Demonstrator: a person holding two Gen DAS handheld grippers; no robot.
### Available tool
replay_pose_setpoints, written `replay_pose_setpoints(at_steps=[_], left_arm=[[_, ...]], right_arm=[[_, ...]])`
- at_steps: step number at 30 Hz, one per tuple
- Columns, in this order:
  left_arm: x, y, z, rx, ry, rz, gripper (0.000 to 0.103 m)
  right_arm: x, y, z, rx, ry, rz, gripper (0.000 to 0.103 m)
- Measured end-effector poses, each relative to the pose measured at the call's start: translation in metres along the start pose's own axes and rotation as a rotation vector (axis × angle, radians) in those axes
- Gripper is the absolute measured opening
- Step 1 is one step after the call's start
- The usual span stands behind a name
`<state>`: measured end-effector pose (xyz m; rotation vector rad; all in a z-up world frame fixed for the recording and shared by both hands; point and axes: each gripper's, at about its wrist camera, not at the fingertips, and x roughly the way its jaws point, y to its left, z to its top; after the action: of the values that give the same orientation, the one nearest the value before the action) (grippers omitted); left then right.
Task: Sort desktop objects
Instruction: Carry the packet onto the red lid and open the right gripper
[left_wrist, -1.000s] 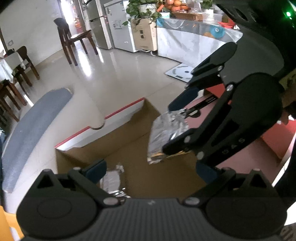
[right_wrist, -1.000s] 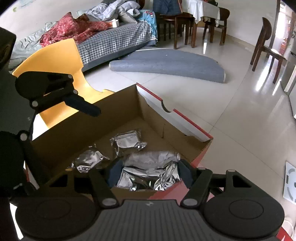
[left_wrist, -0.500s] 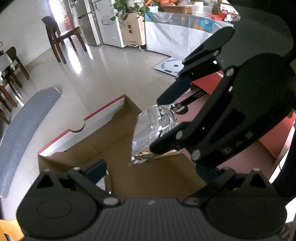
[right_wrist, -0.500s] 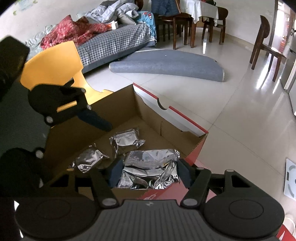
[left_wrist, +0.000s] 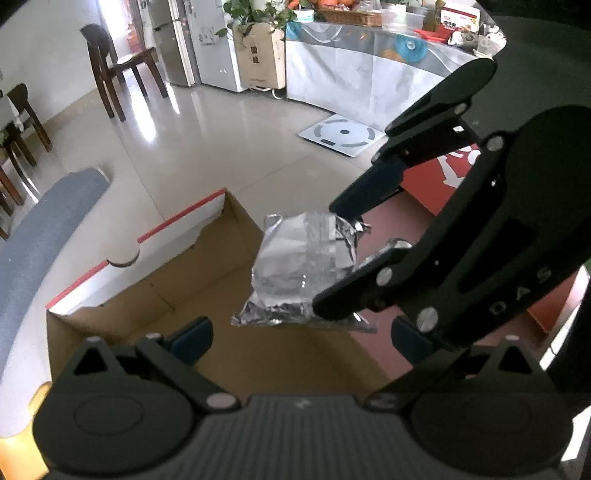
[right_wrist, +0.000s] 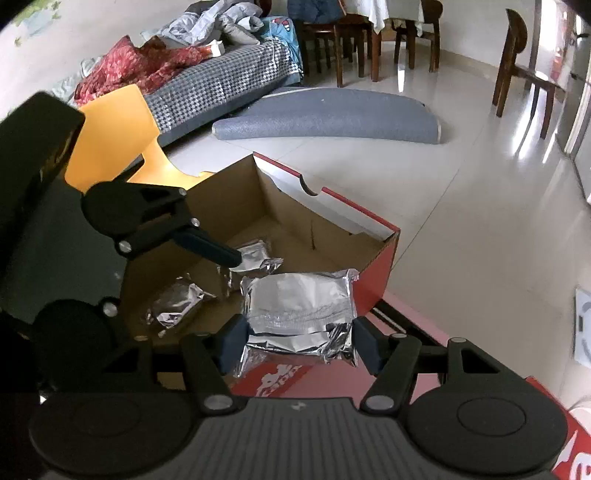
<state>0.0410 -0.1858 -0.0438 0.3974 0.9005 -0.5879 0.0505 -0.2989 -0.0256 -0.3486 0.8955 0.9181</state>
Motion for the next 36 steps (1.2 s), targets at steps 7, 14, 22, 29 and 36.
replay_pose_setpoints(at_steps=[7, 14, 22, 29, 36], left_arm=[[0.0, -0.007, 0.002, 0.025, -0.018, -0.003, 0.103], [0.001, -0.015, 0.002, 0.051, -0.003, 0.0, 0.103], [0.002, -0.018, 0.002, 0.061, 0.001, 0.006, 0.103], [0.006, -0.02, 0.0, 0.079, 0.026, 0.029, 0.103], [-0.001, -0.023, 0.002, 0.084, -0.008, 0.009, 0.103]], right_arm=[[0.002, -0.002, -0.001, 0.009, 0.008, 0.004, 0.067], [0.005, -0.002, -0.001, 0.014, 0.008, 0.006, 0.07], [0.007, -0.003, -0.001, 0.02, 0.009, 0.015, 0.071], [0.015, -0.006, -0.001, 0.038, 0.023, 0.04, 0.073], [0.023, 0.0, -0.003, 0.018, 0.055, 0.082, 0.036]])
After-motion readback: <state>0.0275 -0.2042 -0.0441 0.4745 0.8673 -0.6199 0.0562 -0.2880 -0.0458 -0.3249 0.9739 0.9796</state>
